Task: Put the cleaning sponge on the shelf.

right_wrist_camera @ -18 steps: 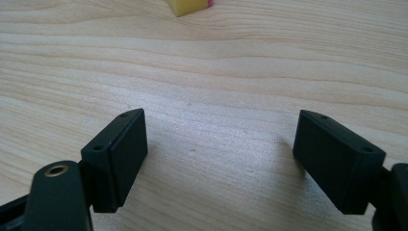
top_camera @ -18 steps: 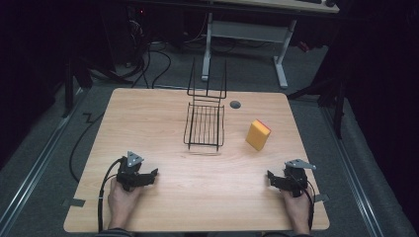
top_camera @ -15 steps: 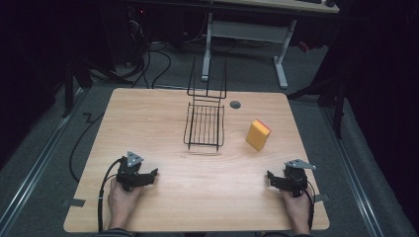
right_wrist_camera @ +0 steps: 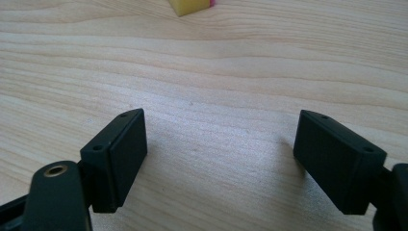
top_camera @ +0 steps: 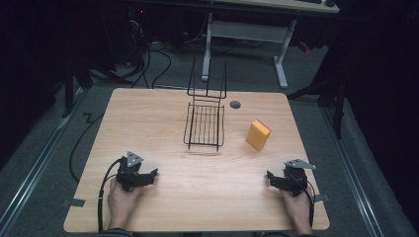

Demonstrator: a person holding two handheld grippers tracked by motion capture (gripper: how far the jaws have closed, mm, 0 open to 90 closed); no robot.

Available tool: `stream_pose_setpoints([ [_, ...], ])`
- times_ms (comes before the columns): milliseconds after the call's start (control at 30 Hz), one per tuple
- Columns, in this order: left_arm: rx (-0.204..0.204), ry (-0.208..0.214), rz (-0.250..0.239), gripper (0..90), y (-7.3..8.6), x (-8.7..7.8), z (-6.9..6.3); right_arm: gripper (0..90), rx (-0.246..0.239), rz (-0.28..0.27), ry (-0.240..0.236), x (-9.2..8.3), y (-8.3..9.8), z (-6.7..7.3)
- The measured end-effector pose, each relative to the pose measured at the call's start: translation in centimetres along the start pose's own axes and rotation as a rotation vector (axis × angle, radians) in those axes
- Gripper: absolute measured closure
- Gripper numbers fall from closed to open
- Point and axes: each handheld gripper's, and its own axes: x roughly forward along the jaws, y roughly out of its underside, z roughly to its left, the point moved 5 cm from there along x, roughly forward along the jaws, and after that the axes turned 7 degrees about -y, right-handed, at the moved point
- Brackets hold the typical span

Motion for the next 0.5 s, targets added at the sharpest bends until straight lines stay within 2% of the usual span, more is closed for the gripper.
stream_pose_setpoints([
  [233, 0.0, -0.001, 0.001, 20.7, 0.05, -0.05, 0.01, 15.0, -0.009, 0.005, -0.013, 0.07, 0.01, 0.06],
  [433, 0.0, -0.002, 0.0, 20.7, 0.05, -0.05, 0.01, 16.1, -0.002, 0.006, -0.015, -0.06, 0.12, 0.14],
  [500, -0.001, -0.002, 0.0, 20.7, 0.05, -0.04, 0.01, 18.9, -0.008, 0.002, -0.014, -0.16, 0.13, 0.02],
])
